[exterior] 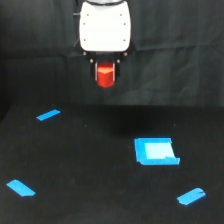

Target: Pick up the red object from the table

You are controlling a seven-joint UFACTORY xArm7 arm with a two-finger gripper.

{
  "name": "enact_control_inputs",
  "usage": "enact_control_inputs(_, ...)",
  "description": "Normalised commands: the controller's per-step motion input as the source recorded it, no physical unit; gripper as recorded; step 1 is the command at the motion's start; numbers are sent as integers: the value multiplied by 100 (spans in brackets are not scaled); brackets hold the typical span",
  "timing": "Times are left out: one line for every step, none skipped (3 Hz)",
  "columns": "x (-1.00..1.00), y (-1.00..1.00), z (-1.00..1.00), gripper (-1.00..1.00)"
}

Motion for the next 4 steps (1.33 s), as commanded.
enact_control_inputs(-1,2,10,-97)
enact_control_inputs(2,9,5,-97)
enact_control_inputs(-2,5,6,-98)
enact_control_inputs(-1,7,1,-98)
